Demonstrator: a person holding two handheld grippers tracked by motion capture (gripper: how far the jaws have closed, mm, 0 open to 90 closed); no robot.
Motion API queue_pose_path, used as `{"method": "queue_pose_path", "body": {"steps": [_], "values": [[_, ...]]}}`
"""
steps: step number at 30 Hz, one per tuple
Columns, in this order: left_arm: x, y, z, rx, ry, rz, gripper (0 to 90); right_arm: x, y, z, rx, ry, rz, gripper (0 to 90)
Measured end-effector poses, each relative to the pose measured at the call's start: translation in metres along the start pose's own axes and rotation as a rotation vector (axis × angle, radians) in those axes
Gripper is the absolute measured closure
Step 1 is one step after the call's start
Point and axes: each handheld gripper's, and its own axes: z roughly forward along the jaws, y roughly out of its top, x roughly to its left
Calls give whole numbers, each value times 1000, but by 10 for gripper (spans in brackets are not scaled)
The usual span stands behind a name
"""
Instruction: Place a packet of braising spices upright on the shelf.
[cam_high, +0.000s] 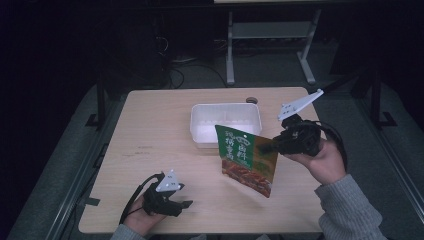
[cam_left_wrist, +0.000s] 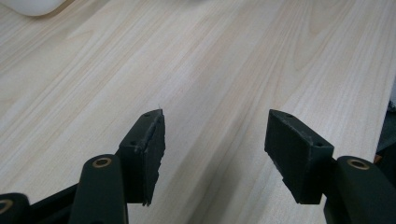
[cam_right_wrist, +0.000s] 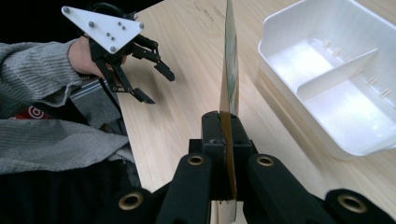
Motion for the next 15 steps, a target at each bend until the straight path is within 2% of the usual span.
{"method": "queue_pose_path", "body": {"steps": [4, 15], "values": [[0, 0, 0, -1, 0, 1, 369, -1, 7, -2, -1, -8, -8, 900], [1, 0, -2, -8, 4, -2, 364, -9, 21, -5, -21, -21, 16, 900]]}}
